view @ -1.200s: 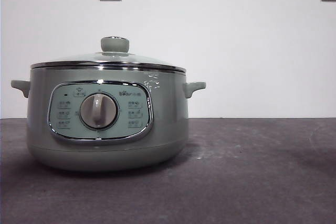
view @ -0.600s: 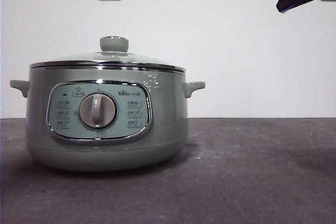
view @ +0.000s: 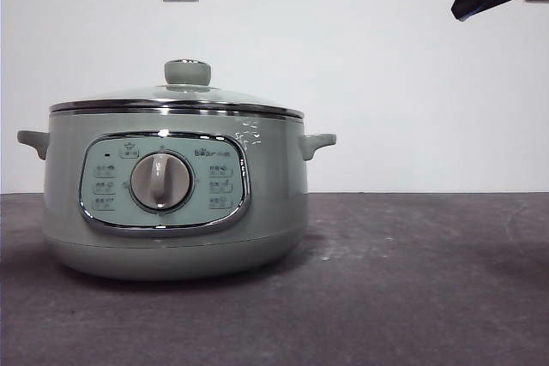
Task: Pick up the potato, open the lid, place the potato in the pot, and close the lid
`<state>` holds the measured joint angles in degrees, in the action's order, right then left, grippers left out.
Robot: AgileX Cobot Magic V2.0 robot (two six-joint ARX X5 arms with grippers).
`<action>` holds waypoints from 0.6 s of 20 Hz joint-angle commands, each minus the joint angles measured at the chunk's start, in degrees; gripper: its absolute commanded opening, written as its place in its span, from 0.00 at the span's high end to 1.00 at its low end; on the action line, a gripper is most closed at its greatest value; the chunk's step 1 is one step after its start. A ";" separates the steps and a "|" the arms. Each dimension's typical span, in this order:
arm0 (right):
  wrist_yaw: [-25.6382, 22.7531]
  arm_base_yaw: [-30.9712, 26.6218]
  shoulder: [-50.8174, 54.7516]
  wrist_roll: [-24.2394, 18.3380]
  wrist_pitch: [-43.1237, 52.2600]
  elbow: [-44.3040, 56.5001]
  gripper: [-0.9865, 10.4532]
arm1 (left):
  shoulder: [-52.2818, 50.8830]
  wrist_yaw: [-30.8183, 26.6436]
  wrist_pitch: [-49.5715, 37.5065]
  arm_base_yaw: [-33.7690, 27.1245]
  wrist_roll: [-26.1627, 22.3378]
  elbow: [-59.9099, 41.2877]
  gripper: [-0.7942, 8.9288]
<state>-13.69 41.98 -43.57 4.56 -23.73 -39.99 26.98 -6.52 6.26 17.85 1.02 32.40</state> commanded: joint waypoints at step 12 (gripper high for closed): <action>-0.17 -0.07 0.09 0.55 0.48 0.28 0.91 | -23.63 6.82 0.39 -15.04 2.40 -29.35 0.92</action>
<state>-13.69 41.98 -43.57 4.58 -23.73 -39.99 3.46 0.21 7.27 2.90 3.05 3.29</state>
